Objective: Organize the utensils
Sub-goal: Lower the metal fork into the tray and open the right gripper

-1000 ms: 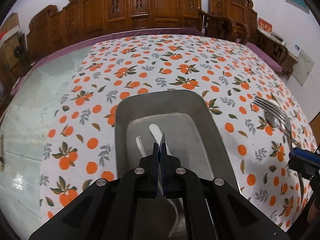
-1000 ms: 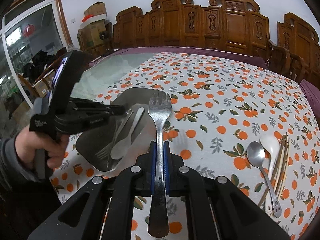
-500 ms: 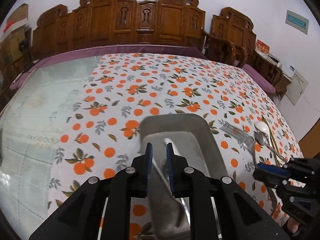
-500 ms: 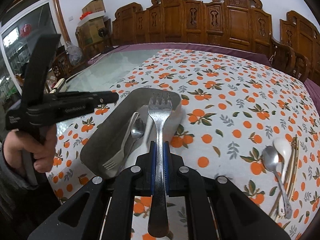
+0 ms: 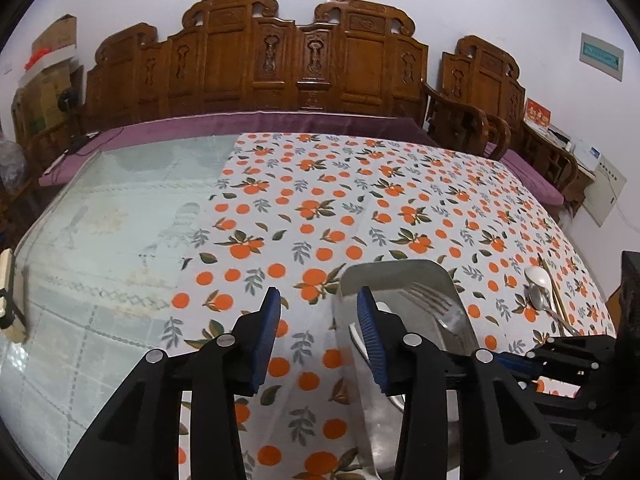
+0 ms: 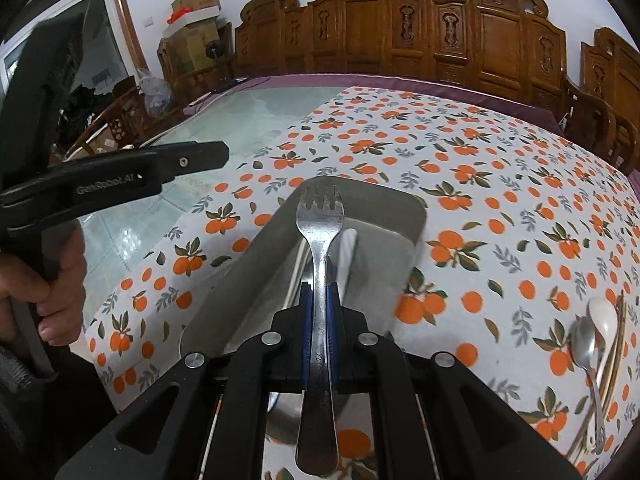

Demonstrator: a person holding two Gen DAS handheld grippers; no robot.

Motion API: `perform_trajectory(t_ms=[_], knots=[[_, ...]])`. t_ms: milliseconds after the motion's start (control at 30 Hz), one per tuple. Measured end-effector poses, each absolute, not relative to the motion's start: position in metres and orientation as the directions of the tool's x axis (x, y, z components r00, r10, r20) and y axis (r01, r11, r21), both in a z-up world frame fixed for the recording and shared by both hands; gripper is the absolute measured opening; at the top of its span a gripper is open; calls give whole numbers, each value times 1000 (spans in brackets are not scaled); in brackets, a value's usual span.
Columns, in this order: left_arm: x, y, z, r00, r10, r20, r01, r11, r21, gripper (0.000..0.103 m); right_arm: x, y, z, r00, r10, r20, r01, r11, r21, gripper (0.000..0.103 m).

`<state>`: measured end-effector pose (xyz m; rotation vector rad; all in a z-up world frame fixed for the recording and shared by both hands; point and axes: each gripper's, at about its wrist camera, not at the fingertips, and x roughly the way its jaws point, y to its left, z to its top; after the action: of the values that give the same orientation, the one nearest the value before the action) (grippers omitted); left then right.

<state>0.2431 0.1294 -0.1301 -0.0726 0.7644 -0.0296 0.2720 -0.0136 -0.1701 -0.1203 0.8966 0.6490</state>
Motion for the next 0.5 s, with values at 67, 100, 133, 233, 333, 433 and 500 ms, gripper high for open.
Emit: perform_trajectory(t_ms=[67,100,133,233,333,433,500], knots=[[243,133,-129,722,-52,-690,-3,997,-79,39,275,-9,-172,443,473,-762,-569,805,168,9],[243,134,-129,721,-51,-691,-5,997,-79,39,278,-7,-174,440,471,-765,-565,807,172,9],[243,136,-129,720,-49,-692,-9,997,-79,39,280,-5,-176,438,469,-767,-561,809,174,9],[244,139,-130,716,-44,-697,-15,997,-79,39,285,0,-182,433,460,-776,-552,815,175,9],[245,141,-131,713,-43,-700,-21,996,-83,39,292,5,-191,420,454,-786,-540,821,185,9],[245,144,-131,712,-45,-701,-26,996,-91,39,297,11,-198,410,448,-794,-531,825,192,9],[245,144,-132,710,-45,-702,-26,996,-91,39,299,14,-202,406,445,-798,-526,828,194,9]])
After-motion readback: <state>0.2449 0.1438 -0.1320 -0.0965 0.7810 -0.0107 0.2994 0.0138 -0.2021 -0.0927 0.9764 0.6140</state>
